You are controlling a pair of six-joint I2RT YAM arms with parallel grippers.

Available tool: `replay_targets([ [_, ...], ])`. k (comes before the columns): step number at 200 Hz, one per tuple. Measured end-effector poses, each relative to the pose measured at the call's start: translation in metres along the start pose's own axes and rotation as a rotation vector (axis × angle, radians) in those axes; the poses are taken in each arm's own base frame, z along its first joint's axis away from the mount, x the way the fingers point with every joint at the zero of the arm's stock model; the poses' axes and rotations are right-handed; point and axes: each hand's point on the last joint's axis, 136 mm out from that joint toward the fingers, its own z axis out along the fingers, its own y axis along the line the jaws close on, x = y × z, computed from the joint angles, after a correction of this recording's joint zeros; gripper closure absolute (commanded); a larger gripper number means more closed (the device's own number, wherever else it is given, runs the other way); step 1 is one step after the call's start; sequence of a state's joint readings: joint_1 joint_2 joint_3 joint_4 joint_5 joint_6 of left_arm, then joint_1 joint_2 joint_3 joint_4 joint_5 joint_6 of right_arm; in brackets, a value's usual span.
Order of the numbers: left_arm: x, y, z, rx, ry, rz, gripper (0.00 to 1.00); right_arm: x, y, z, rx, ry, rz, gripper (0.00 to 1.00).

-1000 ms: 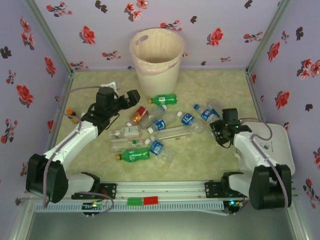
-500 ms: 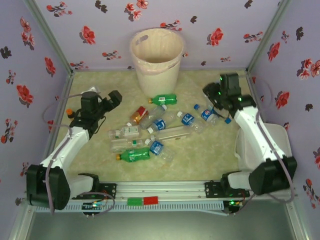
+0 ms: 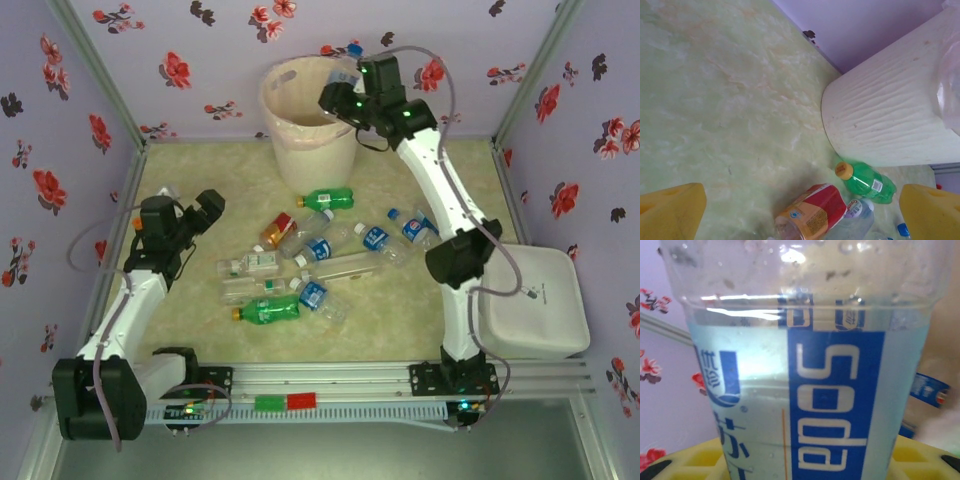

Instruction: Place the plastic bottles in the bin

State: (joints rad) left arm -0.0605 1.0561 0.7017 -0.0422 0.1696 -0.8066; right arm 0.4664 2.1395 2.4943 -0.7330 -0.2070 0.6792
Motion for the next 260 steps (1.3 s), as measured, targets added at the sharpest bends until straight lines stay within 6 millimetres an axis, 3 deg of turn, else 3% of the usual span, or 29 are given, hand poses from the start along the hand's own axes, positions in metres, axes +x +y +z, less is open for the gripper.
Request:
replay_targets([
  [35,0.004,-0.002,-0.002,0.014,0.021,0.005,0.01,0.008,0.001,0.029,-0.043,0.035,-0.001,0.66],
  [65,0.009,-0.004,-0.002,0.028,0.046,0.006,0.01,0.007,0.005,0.035,-0.079,0.033,0.006,0.26],
  [99,0.012,-0.007,-0.002,0.042,0.064,0.014,0.01,-0.005,0.015,0.033,-0.125,-0.005,0.009,0.01],
  [160,0.016,-0.011,-0.003,0.058,0.095,0.021,0.01,-0.019,0.015,0.022,-0.128,-0.042,-0.014,0.01],
  [197,0.021,-0.017,0.002,0.079,0.142,0.046,0.00,-0.020,0.022,-0.028,-0.096,-0.059,-0.066,0.01],
  [231,0.037,-0.028,0.010,0.089,0.227,0.126,0.00,0.002,0.013,-0.084,-0.040,-0.046,-0.093,0.00],
  [260,0.058,-0.044,0.018,0.103,0.324,0.220,0.01,0.047,-0.027,-0.108,0.057,0.011,-0.083,0.00],
])
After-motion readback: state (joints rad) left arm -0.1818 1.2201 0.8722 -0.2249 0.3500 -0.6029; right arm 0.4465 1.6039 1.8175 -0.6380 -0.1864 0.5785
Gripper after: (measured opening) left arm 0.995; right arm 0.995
